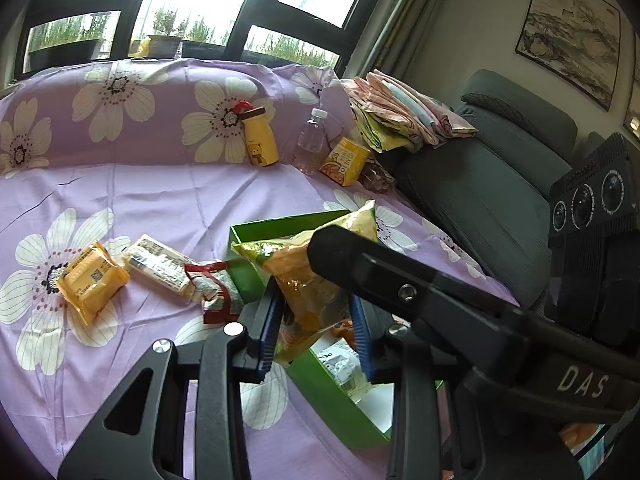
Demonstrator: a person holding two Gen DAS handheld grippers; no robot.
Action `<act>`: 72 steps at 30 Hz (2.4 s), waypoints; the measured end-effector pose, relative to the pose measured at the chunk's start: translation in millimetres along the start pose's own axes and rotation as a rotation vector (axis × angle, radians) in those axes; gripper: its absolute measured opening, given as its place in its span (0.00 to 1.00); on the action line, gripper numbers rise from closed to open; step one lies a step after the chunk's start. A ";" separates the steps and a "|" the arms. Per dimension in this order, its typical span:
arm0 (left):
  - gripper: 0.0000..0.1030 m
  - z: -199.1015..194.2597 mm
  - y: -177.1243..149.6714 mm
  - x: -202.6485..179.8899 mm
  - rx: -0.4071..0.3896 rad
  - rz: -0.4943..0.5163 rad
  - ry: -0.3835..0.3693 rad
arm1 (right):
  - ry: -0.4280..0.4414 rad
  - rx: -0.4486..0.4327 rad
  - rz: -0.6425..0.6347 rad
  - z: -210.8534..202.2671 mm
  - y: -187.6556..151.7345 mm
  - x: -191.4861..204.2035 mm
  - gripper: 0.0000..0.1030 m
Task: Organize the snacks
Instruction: 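Lift the corn snack bag and carry it over the green box, then lower the corn snack bag into the box and open the right gripper, then move the right gripper to the red-and-white snack pack and grasp it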
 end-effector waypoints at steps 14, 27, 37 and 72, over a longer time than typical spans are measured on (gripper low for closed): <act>0.31 58.5 -2.9 -29.0 0.175 0.000 -0.005 | -0.042 0.099 0.217 -8.5 0.5 -72.0 0.53; 0.32 98.5 -11.4 -35.4 0.269 -0.005 0.020 | -0.094 0.149 0.385 1.1 -9.0 -116.8 0.53; 0.34 110.1 -16.9 -37.0 0.291 -0.007 0.042 | -0.122 0.166 0.447 4.7 -13.7 -132.2 0.53; 0.88 -60.8 -65.6 209.0 0.148 -0.362 0.407 | -0.373 0.284 0.006 83.1 -32.1 -2.6 0.60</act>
Point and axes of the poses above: each gripper's, at about its wrist camera, not at the fingertips, and z roughly the way its jaws point, x to its left, y to its top, the point moved 2 cm from there along z, roughly the way its jaws point, and after that the axes turned 3 degrees about y, right-handed, at the moved point
